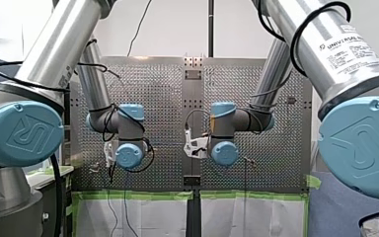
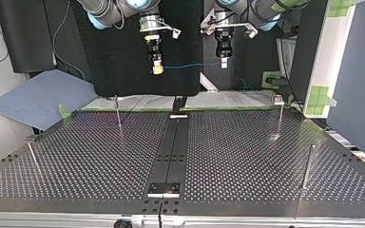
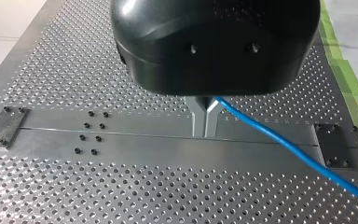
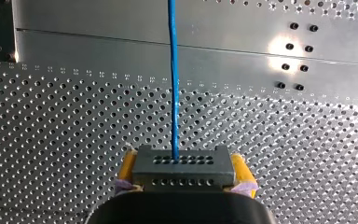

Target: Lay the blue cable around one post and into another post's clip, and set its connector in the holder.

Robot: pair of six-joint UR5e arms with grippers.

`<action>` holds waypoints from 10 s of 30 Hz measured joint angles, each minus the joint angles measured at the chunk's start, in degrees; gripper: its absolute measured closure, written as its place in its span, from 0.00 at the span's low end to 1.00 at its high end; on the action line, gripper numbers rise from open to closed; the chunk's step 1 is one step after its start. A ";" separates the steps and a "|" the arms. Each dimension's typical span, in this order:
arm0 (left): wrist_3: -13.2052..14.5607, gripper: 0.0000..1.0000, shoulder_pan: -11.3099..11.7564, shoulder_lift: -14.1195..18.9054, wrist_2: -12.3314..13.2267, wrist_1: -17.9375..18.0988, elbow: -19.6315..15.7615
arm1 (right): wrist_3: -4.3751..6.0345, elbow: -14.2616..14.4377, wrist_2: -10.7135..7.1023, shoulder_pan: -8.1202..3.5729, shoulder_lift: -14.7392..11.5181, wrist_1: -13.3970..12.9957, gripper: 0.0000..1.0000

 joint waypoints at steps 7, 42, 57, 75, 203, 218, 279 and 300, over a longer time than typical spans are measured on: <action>0.00 0.98 0.00 0.00 0.00 0.00 0.00 | 0.00 0.00 0.00 0.00 0.01 0.00 1.00; 0.00 0.98 0.00 0.00 0.00 0.00 0.00 | 0.00 0.00 0.00 0.00 0.00 0.00 1.00; 0.00 0.98 0.00 0.00 0.00 0.00 0.00 | 0.00 0.00 0.00 0.00 0.00 0.00 1.00; -0.09 0.98 0.09 0.26 0.00 0.00 0.09 | 0.17 0.85 0.00 0.34 2.92 1.29 1.00; -22.82 0.98 25.02 38.98 6.92 -27.02 13.66 | 6.37 -29.34 -9.79 2.59 -15.01 33.48 1.00; -23.22 0.98 32.65 38.68 6.80 -25.38 14.61 | 6.35 -33.88 -10.28 3.01 -14.79 35.42 1.00; -28.87 0.98 47.68 23.05 30.95 -28.54 31.26 | 6.75 -44.40 -12.04 2.40 -7.35 35.38 1.00; -28.29 0.98 48.76 16.87 32.64 -28.81 32.96 | 6.90 -46.70 -11.09 0.57 -2.64 35.97 1.00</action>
